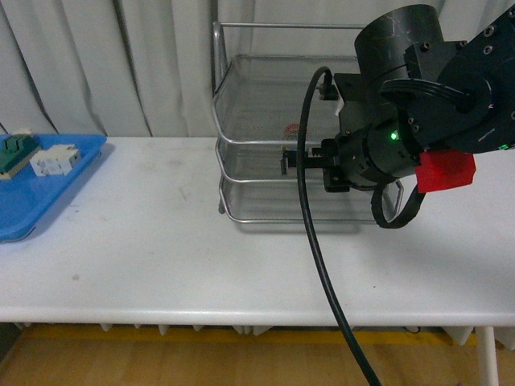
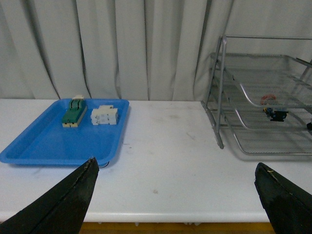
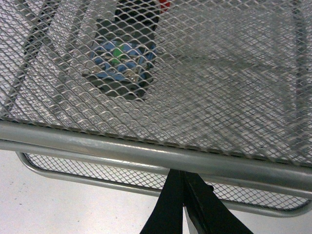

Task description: Place button on rack with both arms

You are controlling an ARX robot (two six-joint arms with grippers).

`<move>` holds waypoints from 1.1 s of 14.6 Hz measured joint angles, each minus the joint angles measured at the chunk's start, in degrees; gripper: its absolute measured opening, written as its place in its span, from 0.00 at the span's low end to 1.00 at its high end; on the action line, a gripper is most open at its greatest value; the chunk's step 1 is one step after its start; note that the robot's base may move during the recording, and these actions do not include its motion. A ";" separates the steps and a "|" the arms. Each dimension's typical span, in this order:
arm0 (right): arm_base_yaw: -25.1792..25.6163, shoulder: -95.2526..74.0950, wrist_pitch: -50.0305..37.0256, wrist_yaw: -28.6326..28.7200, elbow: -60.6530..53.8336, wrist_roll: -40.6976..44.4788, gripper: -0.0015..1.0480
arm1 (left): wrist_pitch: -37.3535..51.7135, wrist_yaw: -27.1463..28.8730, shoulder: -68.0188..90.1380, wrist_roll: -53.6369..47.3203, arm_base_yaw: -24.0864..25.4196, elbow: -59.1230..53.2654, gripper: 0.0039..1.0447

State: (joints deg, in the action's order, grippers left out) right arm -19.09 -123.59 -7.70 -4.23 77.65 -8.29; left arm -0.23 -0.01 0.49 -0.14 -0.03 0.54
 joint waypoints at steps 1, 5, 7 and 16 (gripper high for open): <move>0.00 0.85 -0.11 0.22 -1.25 -0.13 0.02 | 0.04 0.02 0.00 0.00 0.00 0.00 0.94; 0.13 13.00 0.76 3.28 -16.00 -6.29 0.02 | 0.02 0.02 0.00 0.00 0.00 0.00 0.94; 0.00 24.68 -7.91 -1.36 -28.57 -8.26 0.02 | 0.02 0.02 0.00 0.00 0.00 0.00 0.94; 7.89 43.36 -59.01 -7.13 -62.36 7.34 0.02 | 0.02 0.00 0.00 0.00 0.02 0.00 0.94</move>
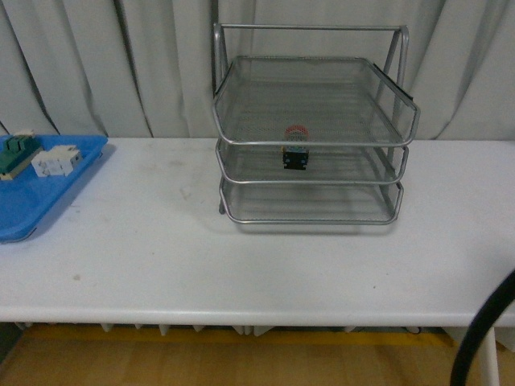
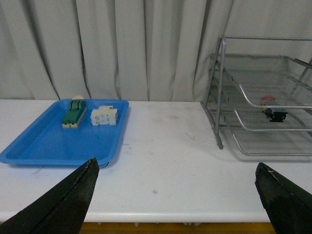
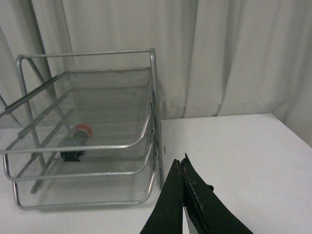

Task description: Place button on rack with both arms

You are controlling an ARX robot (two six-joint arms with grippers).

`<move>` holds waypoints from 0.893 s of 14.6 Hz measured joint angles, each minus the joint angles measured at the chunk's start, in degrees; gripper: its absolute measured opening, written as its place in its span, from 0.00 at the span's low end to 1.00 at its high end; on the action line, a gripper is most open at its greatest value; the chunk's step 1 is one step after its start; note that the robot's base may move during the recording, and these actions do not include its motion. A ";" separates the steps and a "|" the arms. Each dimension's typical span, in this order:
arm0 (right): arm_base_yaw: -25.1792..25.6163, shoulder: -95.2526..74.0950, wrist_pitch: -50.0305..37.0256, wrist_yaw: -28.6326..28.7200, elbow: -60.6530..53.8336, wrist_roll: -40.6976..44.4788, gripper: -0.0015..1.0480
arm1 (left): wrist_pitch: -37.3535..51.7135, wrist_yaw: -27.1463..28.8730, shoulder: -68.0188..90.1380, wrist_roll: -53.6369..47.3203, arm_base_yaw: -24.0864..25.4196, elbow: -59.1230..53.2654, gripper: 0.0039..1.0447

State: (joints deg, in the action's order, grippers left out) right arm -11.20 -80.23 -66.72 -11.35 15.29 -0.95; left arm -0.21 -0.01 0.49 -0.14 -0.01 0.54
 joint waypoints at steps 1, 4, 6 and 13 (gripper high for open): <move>0.44 1.07 0.70 0.42 -1.18 0.17 0.02 | 0.00 0.02 0.00 0.00 0.00 0.00 0.94; 3.85 10.43 5.53 3.54 -7.37 0.57 0.02 | 0.00 0.02 0.00 0.00 -0.02 0.00 0.94; 6.91 24.24 14.91 6.86 -12.11 0.59 0.02 | 0.00 0.00 0.00 0.00 0.00 0.00 0.94; 11.47 47.95 35.06 11.15 -14.62 0.59 0.02 | 0.00 0.00 0.00 0.00 0.00 0.00 0.94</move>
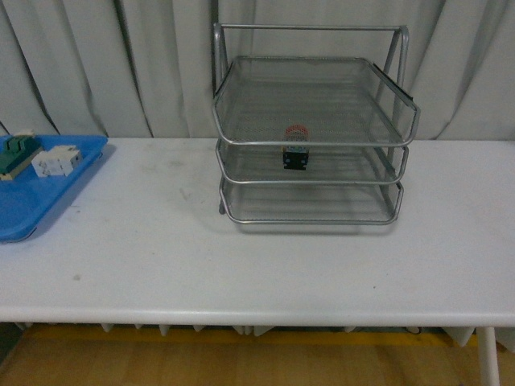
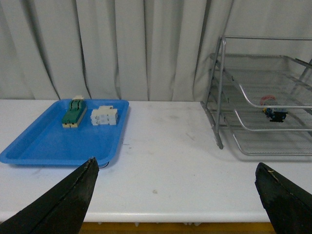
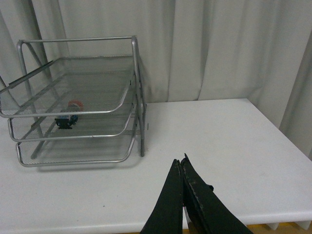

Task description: Place button on rack with both arms

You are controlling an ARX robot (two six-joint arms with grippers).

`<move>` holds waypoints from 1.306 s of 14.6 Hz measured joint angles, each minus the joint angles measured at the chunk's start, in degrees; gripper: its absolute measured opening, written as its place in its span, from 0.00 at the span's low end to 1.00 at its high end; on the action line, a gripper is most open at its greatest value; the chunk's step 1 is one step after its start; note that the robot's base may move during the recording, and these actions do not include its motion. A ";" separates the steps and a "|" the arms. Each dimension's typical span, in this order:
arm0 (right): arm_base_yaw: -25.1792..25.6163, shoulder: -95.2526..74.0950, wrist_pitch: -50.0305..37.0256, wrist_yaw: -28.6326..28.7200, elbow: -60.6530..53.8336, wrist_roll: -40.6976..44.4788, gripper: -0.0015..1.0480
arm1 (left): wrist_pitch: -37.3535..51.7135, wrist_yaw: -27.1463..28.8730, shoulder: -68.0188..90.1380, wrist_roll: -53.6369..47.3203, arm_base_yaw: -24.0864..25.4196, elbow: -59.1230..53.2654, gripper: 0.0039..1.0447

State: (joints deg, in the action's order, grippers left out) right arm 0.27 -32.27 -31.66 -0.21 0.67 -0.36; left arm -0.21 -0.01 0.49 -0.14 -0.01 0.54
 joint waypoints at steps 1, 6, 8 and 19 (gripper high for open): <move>0.00 2.19 1.90 0.02 0.00 0.02 0.02 | 0.00 0.00 0.00 0.00 0.00 0.00 0.94; 0.00 14.19 13.60 0.02 -0.02 0.02 0.02 | 0.00 0.00 0.00 0.00 0.00 0.00 0.94; 0.00 16.94 16.11 0.02 -0.02 0.02 0.02 | 0.00 0.02 0.00 0.00 0.00 0.00 0.94; 0.00 32.00 31.98 0.17 0.00 0.17 0.04 | 0.02 0.00 0.00 0.00 0.00 0.00 0.94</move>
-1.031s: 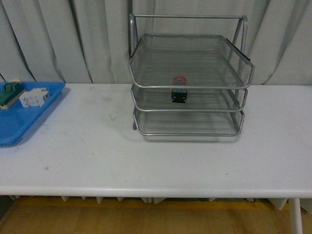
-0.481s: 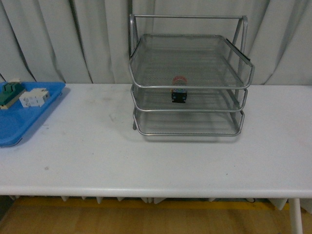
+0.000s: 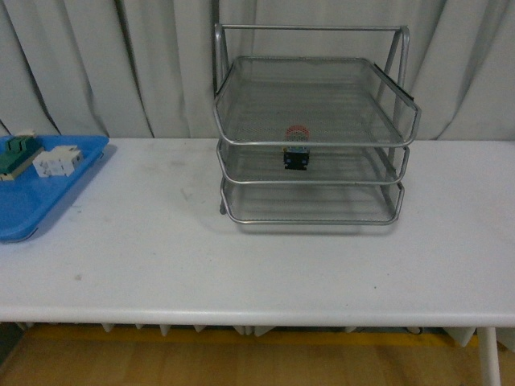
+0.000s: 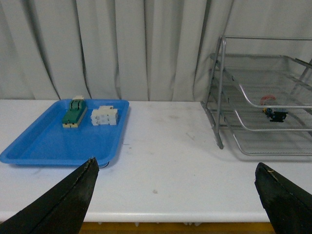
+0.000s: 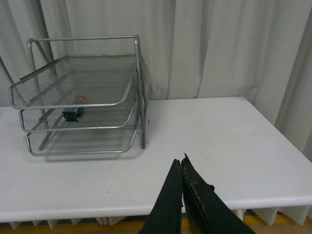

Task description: Place button on rack with both arms

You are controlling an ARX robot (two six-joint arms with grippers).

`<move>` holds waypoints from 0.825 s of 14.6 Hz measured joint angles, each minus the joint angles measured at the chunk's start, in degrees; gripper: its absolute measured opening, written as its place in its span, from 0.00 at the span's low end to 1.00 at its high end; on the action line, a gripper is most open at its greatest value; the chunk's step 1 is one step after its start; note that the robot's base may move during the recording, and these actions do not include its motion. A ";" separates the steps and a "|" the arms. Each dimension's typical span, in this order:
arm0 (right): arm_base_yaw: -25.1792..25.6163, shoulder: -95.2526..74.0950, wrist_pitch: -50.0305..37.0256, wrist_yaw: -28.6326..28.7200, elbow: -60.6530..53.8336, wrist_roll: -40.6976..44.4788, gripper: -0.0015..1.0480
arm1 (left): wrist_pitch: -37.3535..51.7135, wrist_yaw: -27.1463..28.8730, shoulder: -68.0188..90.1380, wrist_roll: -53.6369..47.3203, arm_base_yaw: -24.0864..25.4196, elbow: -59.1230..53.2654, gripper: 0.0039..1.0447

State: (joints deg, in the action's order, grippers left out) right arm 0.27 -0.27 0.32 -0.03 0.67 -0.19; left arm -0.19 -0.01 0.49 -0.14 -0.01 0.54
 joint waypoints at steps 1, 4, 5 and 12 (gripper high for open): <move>0.00 0.07 -0.20 0.00 0.00 0.00 0.12 | -0.02 0.02 0.00 0.00 0.00 0.00 0.94; 0.00 0.04 -0.11 0.02 0.00 0.00 0.37 | 0.00 0.00 0.00 0.00 0.00 0.00 0.94; 0.00 0.04 -0.11 0.02 0.00 0.00 0.47 | -0.02 0.02 0.00 0.00 0.00 0.00 0.94; 0.00 0.04 -0.11 0.02 0.00 0.02 0.94 | -0.02 0.02 0.00 0.00 0.00 0.00 0.94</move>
State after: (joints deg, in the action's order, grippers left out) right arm 0.27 -0.23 0.21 -0.01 0.67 -0.16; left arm -0.21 0.01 0.49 -0.14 -0.01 0.54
